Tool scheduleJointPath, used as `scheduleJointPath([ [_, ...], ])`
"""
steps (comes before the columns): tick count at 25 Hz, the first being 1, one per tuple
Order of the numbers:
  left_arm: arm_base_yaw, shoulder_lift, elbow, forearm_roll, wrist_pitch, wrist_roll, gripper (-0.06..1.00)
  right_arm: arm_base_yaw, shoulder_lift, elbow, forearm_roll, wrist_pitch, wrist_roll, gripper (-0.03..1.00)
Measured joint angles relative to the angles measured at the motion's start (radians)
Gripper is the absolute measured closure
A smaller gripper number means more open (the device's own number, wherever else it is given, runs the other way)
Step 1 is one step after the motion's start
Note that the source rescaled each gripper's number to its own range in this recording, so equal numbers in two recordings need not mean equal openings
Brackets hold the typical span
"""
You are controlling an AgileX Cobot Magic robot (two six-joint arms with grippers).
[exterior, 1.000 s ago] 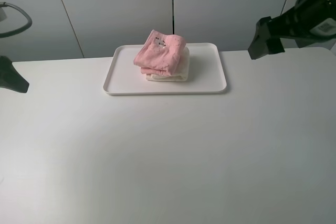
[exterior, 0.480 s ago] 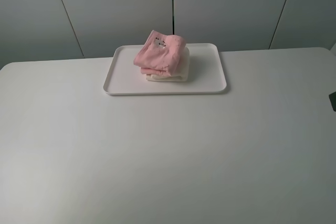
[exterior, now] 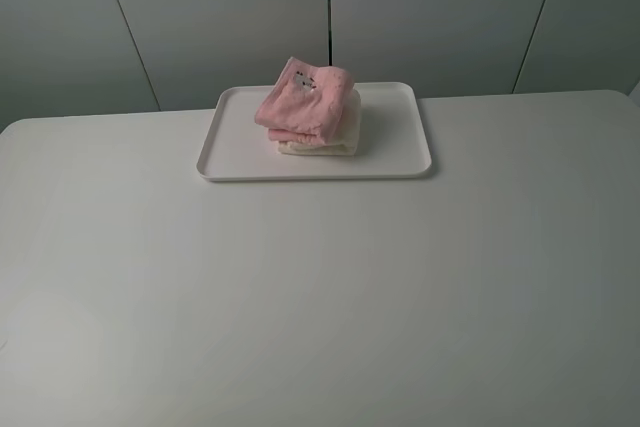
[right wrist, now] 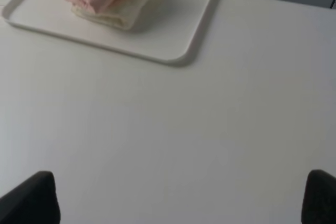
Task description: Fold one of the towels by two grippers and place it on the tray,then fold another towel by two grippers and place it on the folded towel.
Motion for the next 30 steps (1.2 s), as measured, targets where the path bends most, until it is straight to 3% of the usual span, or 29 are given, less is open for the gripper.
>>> scheduleJointPath([
  [5,0.0,-0.156,0.0,0.038,0.036,-0.029,0.03,0.0,-0.14,0.0,0.0,0.005,0.0,-0.03],
  [10,0.0,-0.166,0.016,0.149,0.078,-0.133,0.03,0.0,-0.15,0.021,0.002,0.024,-0.034,-0.03],
  [14,0.0,-0.172,0.07,0.18,0.086,-0.183,0.03,0.0,-0.15,0.089,0.018,-0.004,-0.044,-0.03],
  [22,0.0,-0.172,0.119,0.22,-0.033,-0.217,0.03,0.0,-0.152,0.181,0.074,-0.07,-0.048,-0.03],
  [30,0.0,-0.172,0.128,0.232,-0.052,-0.238,0.03,0.0,-0.152,0.181,0.076,-0.074,-0.048,-0.03],
])
